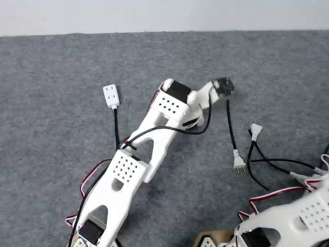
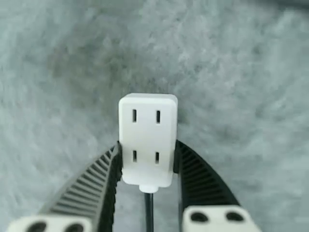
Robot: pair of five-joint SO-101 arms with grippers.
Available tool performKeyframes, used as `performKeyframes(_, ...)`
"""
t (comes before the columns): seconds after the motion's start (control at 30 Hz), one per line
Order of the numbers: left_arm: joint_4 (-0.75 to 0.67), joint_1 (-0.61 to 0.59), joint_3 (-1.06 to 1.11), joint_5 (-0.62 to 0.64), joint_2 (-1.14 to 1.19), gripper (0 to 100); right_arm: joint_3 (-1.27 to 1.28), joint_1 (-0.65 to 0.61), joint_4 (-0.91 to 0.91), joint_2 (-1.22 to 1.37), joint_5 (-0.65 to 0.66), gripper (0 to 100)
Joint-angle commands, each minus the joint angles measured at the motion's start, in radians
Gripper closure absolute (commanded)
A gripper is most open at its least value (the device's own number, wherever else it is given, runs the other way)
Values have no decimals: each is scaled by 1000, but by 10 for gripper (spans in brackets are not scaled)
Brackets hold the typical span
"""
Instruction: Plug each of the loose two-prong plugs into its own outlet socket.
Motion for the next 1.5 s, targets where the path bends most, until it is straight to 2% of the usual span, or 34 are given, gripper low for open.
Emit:
performKeyframes(0.0,75,9,-108,404,-38,988,43,-39,5,12,3,812)
performKeyframes(0.27,75,-137,-62,987,-124,988,43,-47,24,12,3,812)
performKeyframes(0.33,75,-163,-42,1083,-146,987,43,-48,24,13,3,812)
performKeyframes(0.43,75,-169,28,1165,-180,987,43,-48,24,13,3,812)
performKeyframes(0.6,75,-167,285,1344,-224,987,43,-67,24,13,5,812)
performKeyframes(0.83,69,-157,492,1338,-230,988,41,-70,25,2,5,812)
performKeyframes(0.97,38,-98,541,1223,-233,988,41,-70,27,2,5,812)
performKeyframes(1.07,29,-46,547,1197,-233,988,41,-70,27,2,8,812)
performKeyframes(1.17,3,-6,541,1079,-233,988,41,-70,27,2,9,812)
performKeyframes(1.27,-58,-15,542,985,-235,987,41,-70,27,2,9,812)
performKeyframes(1.47,-66,-43,544,925,-284,987,41,-70,18,12,11,812)
